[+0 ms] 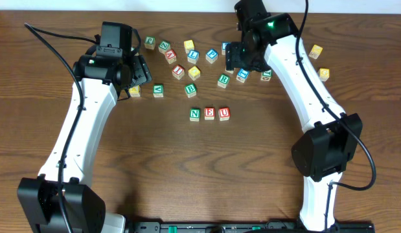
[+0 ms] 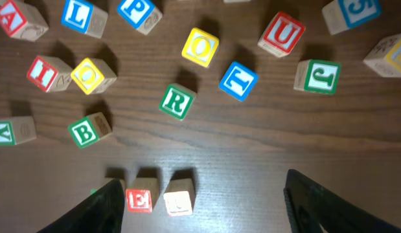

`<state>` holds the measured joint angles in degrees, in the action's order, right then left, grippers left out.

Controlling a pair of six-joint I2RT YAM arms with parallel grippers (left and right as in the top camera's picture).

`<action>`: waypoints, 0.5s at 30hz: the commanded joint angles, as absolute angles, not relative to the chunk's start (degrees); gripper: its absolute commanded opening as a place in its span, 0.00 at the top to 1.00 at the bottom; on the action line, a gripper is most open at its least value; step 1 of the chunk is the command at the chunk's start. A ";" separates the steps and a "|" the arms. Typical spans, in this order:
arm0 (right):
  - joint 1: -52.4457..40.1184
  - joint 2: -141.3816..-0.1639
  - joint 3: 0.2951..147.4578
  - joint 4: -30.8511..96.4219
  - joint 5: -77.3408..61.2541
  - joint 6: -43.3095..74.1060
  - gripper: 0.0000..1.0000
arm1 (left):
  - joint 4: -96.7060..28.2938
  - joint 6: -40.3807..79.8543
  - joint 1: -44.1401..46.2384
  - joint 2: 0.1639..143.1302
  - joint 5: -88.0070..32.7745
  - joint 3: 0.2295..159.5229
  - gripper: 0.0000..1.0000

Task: Spell out NEURIPS
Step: 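Lift the right gripper and withdraw it up toward the pile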

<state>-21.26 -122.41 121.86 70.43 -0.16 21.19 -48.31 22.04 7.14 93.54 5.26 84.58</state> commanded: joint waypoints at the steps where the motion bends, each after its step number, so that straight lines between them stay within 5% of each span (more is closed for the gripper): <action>1: -20.69 -122.17 122.89 69.58 0.49 20.47 0.25 | -48.27 21.67 6.98 94.21 4.69 85.56 0.19; 15: -20.71 -124.90 122.87 66.08 -0.84 23.00 0.27 | -46.13 21.67 6.98 94.21 4.71 85.56 0.19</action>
